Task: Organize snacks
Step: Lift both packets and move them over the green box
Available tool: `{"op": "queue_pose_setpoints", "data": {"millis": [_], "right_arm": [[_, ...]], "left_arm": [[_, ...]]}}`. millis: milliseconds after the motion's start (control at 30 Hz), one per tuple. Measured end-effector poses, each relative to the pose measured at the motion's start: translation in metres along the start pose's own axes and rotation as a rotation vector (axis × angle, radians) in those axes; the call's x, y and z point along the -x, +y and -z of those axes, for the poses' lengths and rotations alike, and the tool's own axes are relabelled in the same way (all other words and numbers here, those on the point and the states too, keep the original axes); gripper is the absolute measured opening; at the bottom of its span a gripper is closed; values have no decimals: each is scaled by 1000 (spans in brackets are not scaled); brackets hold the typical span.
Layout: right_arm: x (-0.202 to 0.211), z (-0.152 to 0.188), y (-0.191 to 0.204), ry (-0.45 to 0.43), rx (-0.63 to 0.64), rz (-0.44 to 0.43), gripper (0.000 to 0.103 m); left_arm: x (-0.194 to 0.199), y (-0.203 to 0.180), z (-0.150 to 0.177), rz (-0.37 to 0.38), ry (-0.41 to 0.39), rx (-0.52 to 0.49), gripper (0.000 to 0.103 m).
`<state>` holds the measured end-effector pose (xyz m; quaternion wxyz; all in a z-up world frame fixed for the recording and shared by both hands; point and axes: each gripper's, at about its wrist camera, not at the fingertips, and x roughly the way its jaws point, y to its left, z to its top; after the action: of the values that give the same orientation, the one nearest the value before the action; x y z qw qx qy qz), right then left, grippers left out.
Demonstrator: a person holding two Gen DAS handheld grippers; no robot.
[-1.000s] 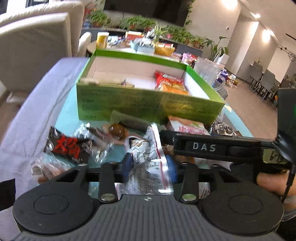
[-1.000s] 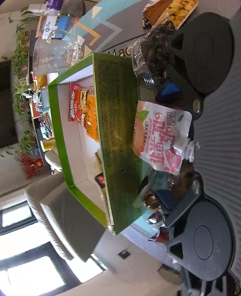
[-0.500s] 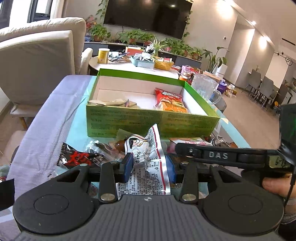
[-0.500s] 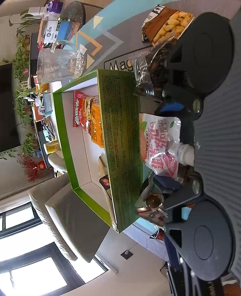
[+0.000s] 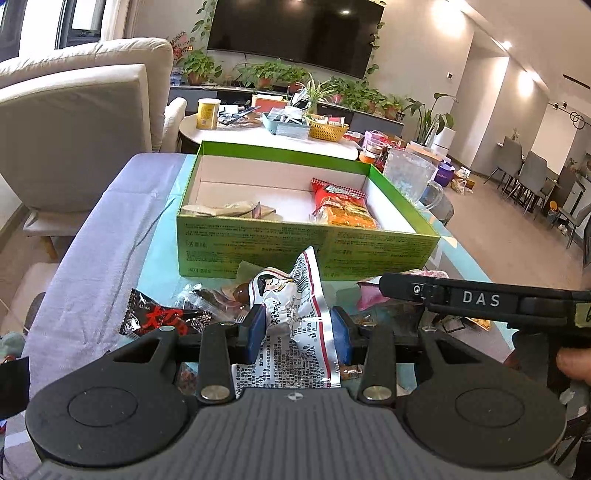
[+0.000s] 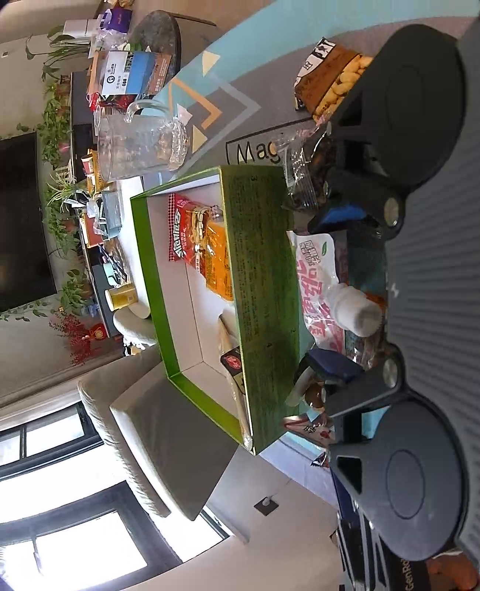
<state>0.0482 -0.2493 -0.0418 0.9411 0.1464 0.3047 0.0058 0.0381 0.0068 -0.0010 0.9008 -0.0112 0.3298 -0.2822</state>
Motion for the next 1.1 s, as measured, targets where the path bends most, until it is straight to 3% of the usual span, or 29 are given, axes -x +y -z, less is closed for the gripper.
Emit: {"op": "queue_pose_setpoints", "data": {"millis": [300, 667, 800, 900, 1000, 1100], "right_arm": [[18, -14, 4, -65, 35, -23, 64], [30, -52, 7, -242, 104, -16, 62], [17, -49, 3, -161, 142, 17, 64], [2, -31, -6, -78, 146, 36, 87], [-5, -13, -5, -39, 202, 56, 88], [-13, 6, 7, 12, 366, 88, 89]], "left_arm": [[6, -5, -22, 16, -72, -30, 36], [-7, 13, -53, -67, -127, 34, 36], [-8, 15, -56, -63, -140, 34, 36], [-15, 15, -51, -60, -115, 33, 36], [-20, 16, -46, -55, -88, 35, 36], [-22, 15, -45, -51, -79, 29, 36]]}}
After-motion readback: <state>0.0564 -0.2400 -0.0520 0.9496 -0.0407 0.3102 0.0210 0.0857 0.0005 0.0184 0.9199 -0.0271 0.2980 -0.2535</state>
